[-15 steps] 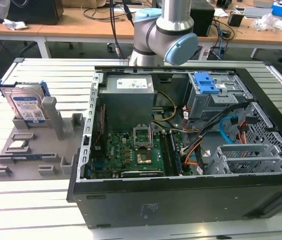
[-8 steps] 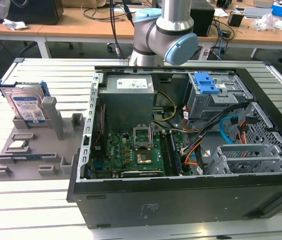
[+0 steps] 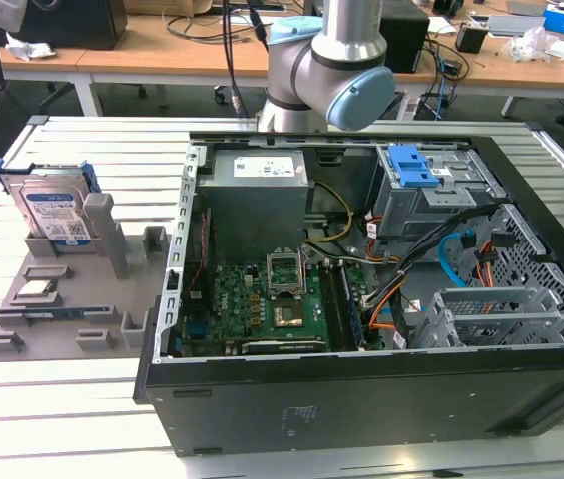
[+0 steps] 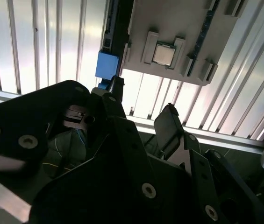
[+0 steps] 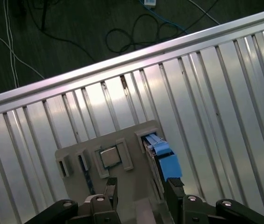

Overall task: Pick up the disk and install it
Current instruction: 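Pick up the disk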

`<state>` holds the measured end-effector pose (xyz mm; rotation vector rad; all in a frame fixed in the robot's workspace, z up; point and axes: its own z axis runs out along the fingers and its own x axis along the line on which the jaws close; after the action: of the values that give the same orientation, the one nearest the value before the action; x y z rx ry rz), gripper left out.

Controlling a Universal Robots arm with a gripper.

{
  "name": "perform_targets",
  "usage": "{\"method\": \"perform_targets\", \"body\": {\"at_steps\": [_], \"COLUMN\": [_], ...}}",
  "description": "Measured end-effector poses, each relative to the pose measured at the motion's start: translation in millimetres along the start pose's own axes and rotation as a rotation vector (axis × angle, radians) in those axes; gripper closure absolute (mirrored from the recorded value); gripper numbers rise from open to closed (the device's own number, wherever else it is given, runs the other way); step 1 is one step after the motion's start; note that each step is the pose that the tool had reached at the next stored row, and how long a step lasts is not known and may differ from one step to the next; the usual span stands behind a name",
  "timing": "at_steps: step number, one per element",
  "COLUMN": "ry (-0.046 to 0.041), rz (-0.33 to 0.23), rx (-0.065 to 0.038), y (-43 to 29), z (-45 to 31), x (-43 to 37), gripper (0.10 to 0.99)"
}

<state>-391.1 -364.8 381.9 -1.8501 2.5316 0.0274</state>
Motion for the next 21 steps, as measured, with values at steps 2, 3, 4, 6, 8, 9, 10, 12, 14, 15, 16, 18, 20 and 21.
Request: {"method": "perform_targets", "body": {"at_steps": [2, 3, 4, 6, 8, 9, 10, 12, 14, 15, 16, 18, 20, 21], "ry": [0.0, 0.0, 0.0001, 0.0001, 0.0001, 0.0001, 0.0001, 0.0001, 0.0, 0.0001, 0.0001, 0.0, 0.0003, 0.0006], "rz": [0.0, 0.0, -0.001, -0.001, -0.001, -0.001, -0.001, -0.001, -0.001, -0.001, -0.002, -0.002, -0.002, -0.002], "rx": [0.0, 0.0, 0.0, 0.0, 0.0, 0.0, 0.0, 0.0, 0.0, 0.0, 0.0, 0.0, 0.0, 0.0], "y": [0.7, 0.9, 1.1, 1.5, 2.1, 2.3, 2.5, 3.0, 3.4, 3.6, 4.0, 4.3, 4.7, 4.8], "z": [0.1, 0.2, 0.1, 0.2, 0.3, 0.4, 0.4, 0.6, 0.7, 0.8, 0.9, 1.2, 2.0, 2.5], "x": [-3.4, -4.3, -5.0, -7.0, -9.4, -10.2, -11.3, -13.2, -15.1, -15.9, -17.4, -19.0, -21.2, -21.6], "gripper": [0.545, 0.545, 0.545, 0.545, 0.545, 0.545, 0.545, 0.545, 0.545, 0.545, 0.545, 0.545, 0.545, 0.545]}}
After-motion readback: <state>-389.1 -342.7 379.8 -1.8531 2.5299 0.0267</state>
